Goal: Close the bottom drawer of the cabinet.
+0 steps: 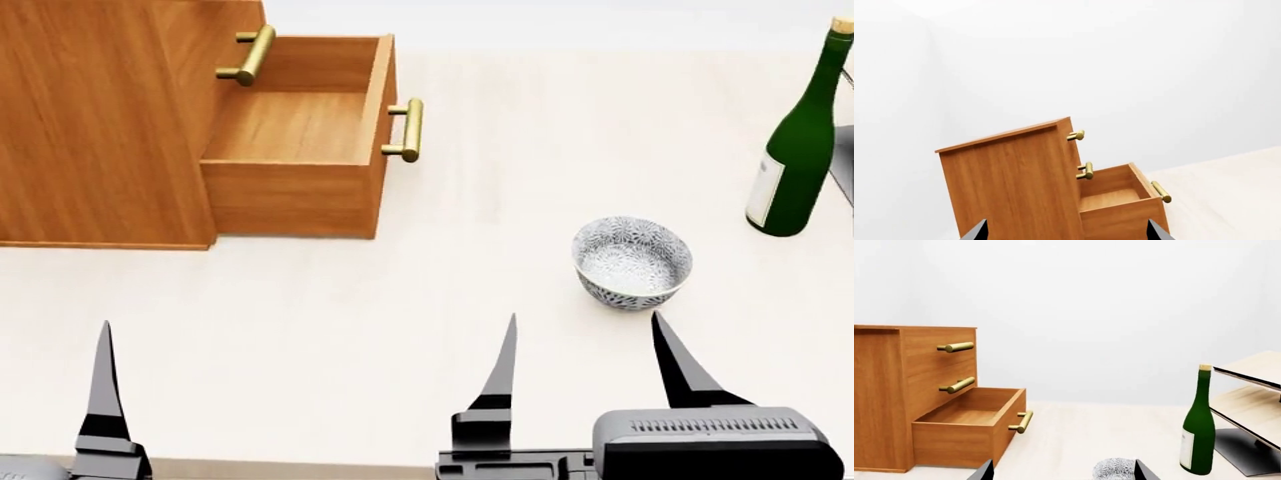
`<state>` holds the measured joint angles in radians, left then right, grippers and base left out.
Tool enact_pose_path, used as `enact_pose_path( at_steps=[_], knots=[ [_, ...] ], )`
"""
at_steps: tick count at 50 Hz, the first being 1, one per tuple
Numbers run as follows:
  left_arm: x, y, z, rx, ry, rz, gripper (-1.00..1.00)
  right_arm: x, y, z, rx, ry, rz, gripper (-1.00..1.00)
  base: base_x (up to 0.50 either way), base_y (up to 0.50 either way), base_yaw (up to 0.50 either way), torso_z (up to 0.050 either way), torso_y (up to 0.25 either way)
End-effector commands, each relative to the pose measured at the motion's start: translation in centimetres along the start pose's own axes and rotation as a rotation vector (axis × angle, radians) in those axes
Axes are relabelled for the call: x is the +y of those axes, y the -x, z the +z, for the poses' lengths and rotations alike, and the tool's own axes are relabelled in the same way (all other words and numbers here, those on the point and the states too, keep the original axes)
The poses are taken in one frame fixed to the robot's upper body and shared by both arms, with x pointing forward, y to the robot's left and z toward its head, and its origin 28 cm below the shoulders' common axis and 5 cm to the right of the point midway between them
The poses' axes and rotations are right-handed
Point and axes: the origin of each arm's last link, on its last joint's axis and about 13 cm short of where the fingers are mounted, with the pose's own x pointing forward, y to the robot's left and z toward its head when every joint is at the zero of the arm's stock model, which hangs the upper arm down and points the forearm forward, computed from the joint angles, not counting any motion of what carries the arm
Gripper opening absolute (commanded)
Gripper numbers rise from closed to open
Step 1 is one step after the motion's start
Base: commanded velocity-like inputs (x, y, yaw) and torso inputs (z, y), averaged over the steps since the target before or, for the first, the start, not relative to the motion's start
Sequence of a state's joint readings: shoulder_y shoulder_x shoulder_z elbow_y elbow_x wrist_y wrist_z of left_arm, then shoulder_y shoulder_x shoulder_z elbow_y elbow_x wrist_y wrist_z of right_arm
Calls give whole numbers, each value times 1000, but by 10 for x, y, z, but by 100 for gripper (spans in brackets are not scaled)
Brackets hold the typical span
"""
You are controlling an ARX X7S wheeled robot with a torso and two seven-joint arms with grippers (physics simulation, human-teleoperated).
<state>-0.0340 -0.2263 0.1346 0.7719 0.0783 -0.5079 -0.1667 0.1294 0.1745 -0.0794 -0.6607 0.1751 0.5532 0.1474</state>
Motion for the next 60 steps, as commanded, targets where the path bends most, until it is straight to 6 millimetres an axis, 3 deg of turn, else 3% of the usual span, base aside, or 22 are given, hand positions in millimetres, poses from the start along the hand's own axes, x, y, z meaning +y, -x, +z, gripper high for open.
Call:
enact_pose_path(
  at_steps=[1,36,44,60],
  knots=[
    [-1,1,0,-2,-7,-1,100,-1,1,-1,-1,-4,3,100,0,500,0,0,0],
    [-5,-4,-2,-7,-26,-6,100,-3,3,-2,-2,-3,-11,100,0,498,0,0,0],
    [-5,-3,-4,0,-27,-6,100,-4,1,-4,13,-15,-83,100,0,42,0,0,0],
    [-6,-3,-6,4,-29,-3,100,-4,0,0,17,-64,-14,100,171,1,0,0,0]
  ],
)
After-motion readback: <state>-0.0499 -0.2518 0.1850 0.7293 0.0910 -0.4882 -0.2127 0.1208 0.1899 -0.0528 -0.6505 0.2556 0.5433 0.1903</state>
